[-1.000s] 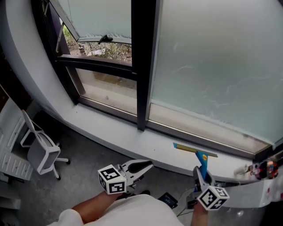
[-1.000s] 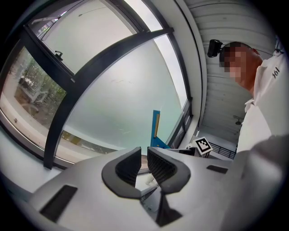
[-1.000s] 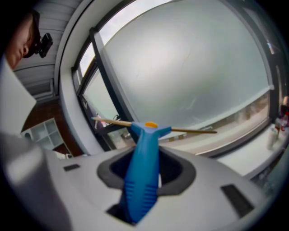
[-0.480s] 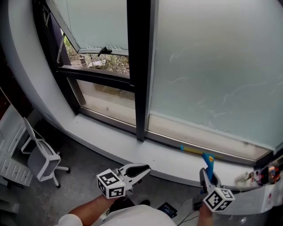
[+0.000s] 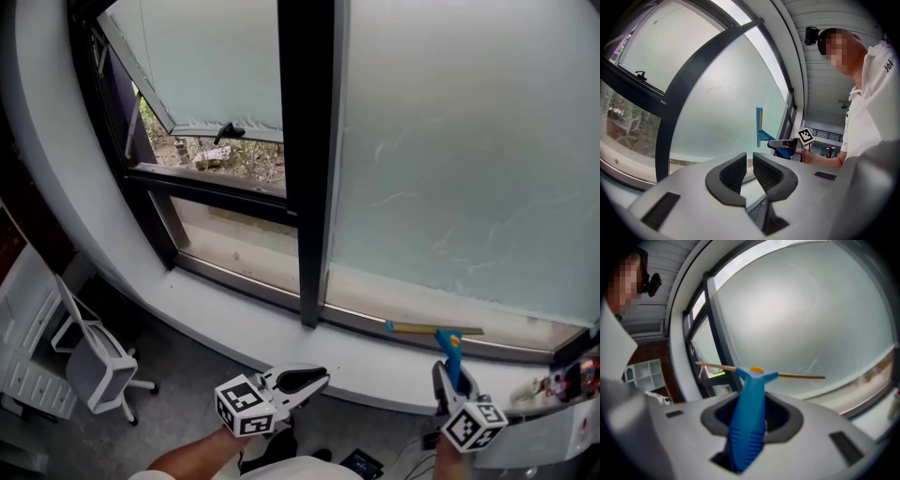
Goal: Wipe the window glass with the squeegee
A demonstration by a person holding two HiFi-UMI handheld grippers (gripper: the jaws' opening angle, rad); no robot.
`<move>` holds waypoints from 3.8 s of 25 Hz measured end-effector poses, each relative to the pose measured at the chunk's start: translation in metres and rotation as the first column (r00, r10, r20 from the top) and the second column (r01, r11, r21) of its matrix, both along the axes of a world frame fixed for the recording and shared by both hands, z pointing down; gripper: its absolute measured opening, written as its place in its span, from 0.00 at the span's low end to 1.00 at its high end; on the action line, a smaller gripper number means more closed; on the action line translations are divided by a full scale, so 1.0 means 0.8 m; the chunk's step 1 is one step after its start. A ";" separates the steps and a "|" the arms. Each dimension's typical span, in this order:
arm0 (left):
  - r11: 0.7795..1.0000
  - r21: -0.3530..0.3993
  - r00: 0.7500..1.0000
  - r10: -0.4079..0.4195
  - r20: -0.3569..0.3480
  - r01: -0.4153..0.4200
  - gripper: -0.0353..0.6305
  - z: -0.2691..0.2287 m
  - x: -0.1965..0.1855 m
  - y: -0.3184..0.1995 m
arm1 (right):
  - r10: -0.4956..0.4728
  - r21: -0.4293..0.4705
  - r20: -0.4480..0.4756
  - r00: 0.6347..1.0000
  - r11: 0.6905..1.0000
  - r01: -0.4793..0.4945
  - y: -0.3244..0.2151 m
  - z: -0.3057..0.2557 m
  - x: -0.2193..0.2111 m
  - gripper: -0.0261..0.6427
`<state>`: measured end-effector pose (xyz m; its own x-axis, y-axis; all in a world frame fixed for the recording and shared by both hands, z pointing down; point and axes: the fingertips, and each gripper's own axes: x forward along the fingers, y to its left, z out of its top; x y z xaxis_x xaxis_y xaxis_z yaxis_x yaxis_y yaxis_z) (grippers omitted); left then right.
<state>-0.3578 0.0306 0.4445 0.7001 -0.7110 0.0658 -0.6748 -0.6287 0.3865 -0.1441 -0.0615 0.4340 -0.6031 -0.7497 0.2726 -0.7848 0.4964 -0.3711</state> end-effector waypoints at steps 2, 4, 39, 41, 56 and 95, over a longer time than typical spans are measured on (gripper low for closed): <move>1.000 0.000 1.000 -0.007 -0.016 0.007 0.15 0.000 -0.017 -0.009 | 0.012 -0.001 -0.027 1.000 1.000 -0.012 -0.012 -0.002 -0.014 0.26; 1.000 0.014 1.000 -0.012 -0.026 0.013 0.15 -0.009 -0.036 -0.026 | 0.016 0.012 -0.042 0.999 1.000 -0.015 -0.031 -0.014 -0.030 0.26; 0.973 0.227 0.998 -0.033 -0.056 0.045 0.15 -0.140 -0.024 -0.235 | 0.111 0.164 -0.102 0.989 0.982 -0.093 -0.233 -0.128 -0.005 0.26; 0.966 0.249 0.997 -0.063 -0.054 0.075 0.15 -0.150 -0.026 -0.246 | 0.104 0.174 -0.114 0.988 0.981 -0.083 -0.246 -0.133 0.000 0.26; 0.872 0.483 0.987 -0.132 0.088 0.073 0.15 -0.299 -0.066 -0.297 | 0.141 0.454 -0.233 0.962 0.891 -0.021 -0.311 -0.321 -0.045 0.26; 0.568 0.818 0.902 -0.395 0.172 0.093 0.15 -0.675 -0.098 -0.376 | 0.463 0.783 -0.134 0.876 0.591 -0.193 -0.396 -0.891 -0.201 0.26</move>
<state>-0.4360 -0.2701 -0.0954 0.5382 -0.7278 -0.4250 -0.8298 -0.3695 -0.4181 -0.3047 -0.3786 -0.2792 -0.2631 -0.9027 -0.3405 -0.9473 0.1749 0.2683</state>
